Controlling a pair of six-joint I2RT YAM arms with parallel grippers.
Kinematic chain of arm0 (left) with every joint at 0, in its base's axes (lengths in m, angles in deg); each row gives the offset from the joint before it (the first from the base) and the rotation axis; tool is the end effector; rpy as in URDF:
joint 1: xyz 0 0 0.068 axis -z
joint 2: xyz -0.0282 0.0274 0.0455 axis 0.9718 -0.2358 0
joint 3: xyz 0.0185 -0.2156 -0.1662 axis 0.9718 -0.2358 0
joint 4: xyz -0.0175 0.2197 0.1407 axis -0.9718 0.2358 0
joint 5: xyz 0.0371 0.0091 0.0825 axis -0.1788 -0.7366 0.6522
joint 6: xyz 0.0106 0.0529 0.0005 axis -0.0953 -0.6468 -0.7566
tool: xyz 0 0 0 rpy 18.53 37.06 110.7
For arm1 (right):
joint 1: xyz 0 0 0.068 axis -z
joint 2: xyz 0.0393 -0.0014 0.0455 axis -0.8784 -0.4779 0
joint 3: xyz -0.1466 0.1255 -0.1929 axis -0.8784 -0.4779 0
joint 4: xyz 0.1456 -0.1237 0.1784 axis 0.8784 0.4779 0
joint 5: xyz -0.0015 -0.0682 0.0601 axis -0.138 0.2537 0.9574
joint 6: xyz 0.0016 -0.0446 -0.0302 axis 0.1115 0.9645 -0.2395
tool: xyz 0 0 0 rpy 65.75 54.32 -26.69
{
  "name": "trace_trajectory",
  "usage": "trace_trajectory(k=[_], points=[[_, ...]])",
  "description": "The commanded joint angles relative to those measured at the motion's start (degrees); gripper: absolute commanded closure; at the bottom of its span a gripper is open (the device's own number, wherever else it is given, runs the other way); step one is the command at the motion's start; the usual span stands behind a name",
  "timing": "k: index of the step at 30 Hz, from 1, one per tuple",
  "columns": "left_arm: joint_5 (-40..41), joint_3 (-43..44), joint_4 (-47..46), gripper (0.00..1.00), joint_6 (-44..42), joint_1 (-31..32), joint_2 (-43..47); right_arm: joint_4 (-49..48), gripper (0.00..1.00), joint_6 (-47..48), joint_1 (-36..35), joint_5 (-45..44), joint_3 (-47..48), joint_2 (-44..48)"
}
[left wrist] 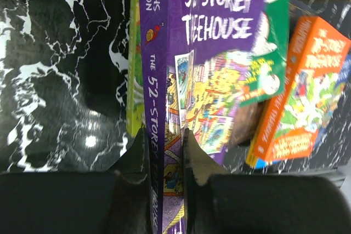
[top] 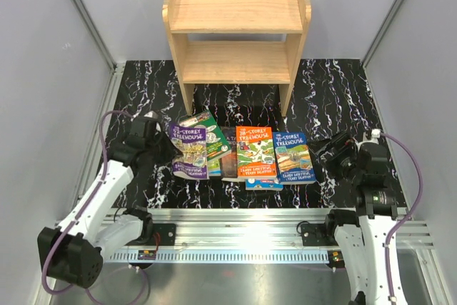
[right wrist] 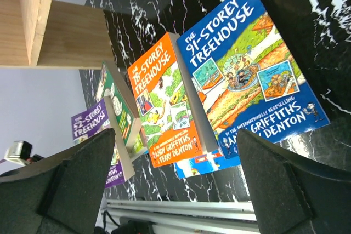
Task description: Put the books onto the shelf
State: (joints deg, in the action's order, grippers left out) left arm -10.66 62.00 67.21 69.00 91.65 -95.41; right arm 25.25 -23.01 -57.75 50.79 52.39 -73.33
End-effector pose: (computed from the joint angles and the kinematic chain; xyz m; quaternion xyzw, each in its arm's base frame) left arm 0.1863 -0.0556 0.2502 -0.1988 0.9207 -0.2110 0.2611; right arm 0.1083 0.0032 0.2807 0.2966 0.8044 0.3002 0.4182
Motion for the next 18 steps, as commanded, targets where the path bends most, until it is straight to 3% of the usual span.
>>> trace_trajectory(k=[1, 9, 10, 18], points=[[-2.78, 8.95, 6.06, 1.00, -4.92, 0.27, 3.13, -3.24, 0.00, -0.98, -0.01, 4.79, 0.47, -2.17], [-14.74, 37.87, -0.71, 1.00, -10.02, 0.97, -4.14, -11.16, 0.00, -1.60, -0.10, 14.47, 3.89, -9.46], [-15.88, 45.47, -1.15, 1.00, -10.64, 1.06, -7.37, -11.16, 0.00, -0.73, -0.19, 14.12, 5.03, -9.82], [-21.96, 79.00, -6.95, 1.00, -7.67, 1.15, -29.26, -8.18, 0.00, 0.25, -0.19, 13.32, 4.69, -7.89]])
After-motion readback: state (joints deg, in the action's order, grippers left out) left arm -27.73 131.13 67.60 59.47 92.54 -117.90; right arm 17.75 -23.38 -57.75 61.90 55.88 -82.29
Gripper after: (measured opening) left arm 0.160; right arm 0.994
